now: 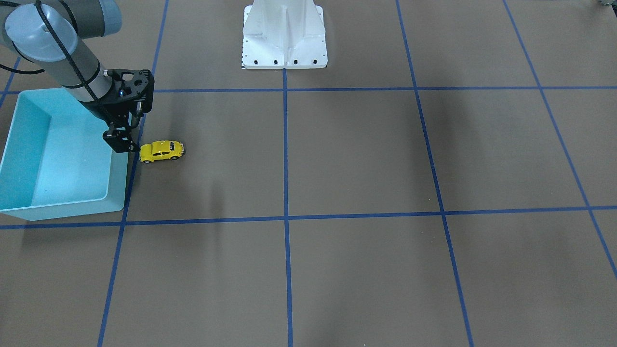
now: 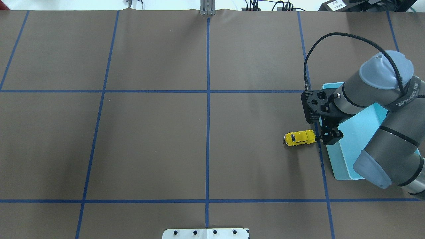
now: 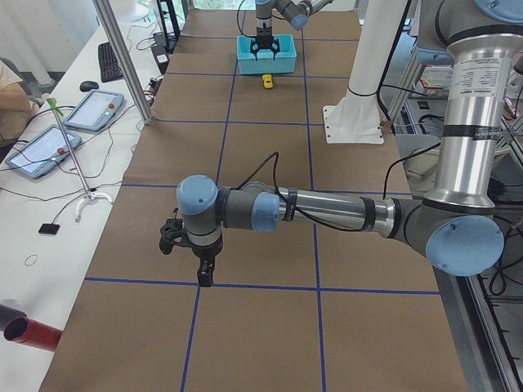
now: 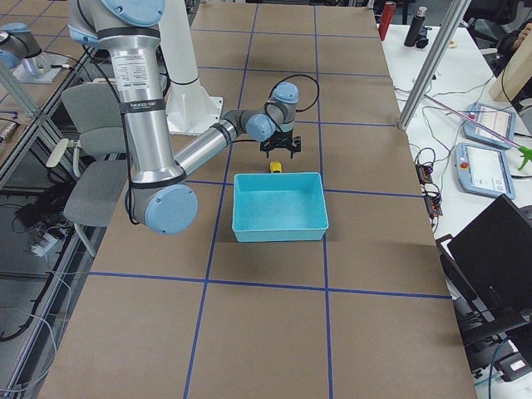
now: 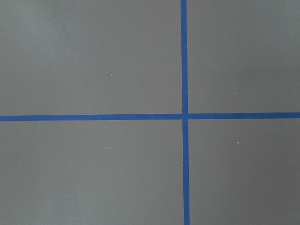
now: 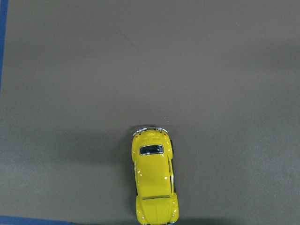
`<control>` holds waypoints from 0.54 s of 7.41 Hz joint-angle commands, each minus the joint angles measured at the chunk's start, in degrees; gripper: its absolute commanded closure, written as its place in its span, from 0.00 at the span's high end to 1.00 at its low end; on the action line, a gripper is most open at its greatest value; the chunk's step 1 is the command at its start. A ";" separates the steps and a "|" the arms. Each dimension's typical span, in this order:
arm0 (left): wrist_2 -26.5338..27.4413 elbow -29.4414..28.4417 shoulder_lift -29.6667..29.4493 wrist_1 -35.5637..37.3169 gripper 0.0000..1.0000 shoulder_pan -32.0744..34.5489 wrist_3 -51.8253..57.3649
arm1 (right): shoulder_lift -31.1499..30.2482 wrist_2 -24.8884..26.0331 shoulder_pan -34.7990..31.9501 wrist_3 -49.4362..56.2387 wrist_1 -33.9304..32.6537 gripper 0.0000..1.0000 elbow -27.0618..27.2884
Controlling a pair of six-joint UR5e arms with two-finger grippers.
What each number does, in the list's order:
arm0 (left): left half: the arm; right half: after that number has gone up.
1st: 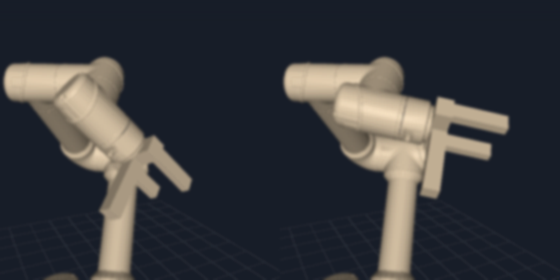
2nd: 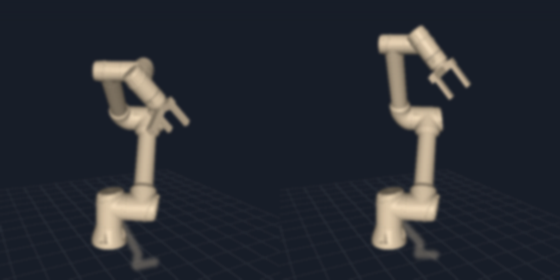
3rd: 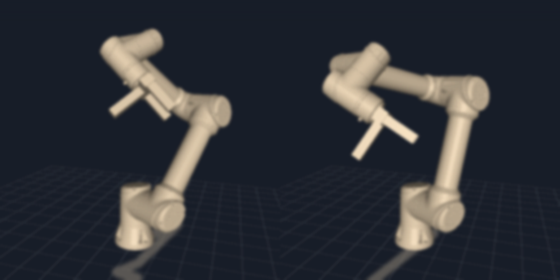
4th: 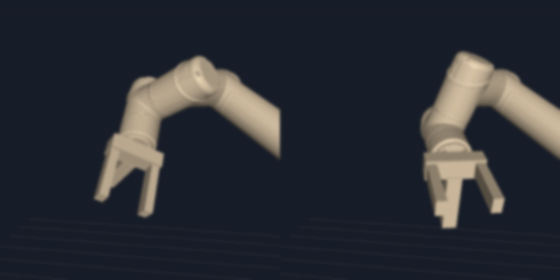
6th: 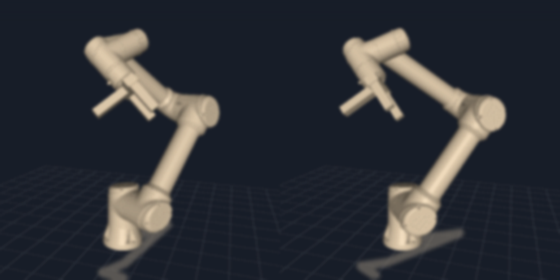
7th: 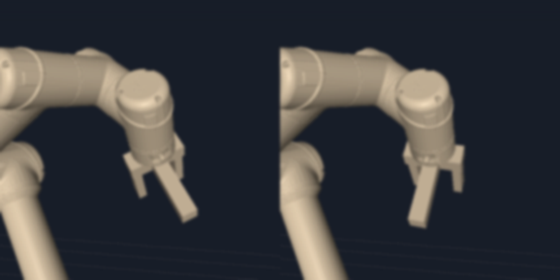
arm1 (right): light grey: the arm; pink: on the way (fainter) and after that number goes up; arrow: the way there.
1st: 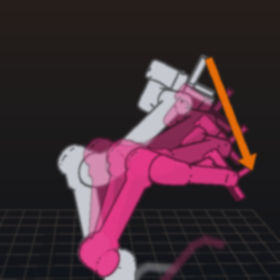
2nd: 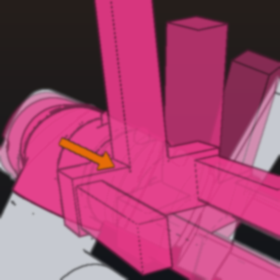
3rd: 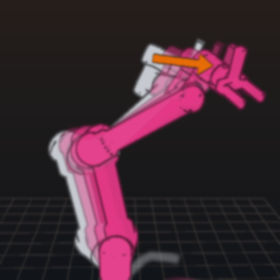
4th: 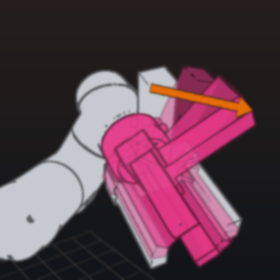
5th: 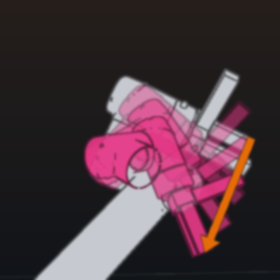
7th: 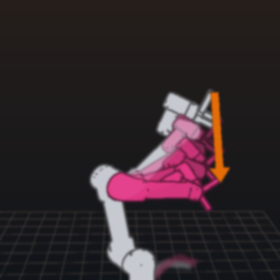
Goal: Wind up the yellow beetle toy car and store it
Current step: 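Lower the right gripper and grasp the yellow car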
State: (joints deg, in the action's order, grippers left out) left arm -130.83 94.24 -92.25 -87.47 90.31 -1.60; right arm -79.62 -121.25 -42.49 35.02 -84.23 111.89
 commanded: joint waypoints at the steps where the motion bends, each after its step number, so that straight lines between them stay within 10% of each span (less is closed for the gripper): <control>1: 0.05 0.33 0.32 -0.07 1.00 -0.04 -0.15 | 0.07 1.97 3.01 -1.62 2.14 1.00 -1.32; 4: -0.64 0.33 1.20 -0.16 1.00 -0.13 -0.15 | -0.19 2.42 4.08 -1.53 6.45 1.00 -4.30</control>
State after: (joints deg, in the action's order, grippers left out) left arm -130.99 94.54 -91.40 -87.59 90.20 -1.75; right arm -79.69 -118.97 -38.72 33.45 -78.99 108.61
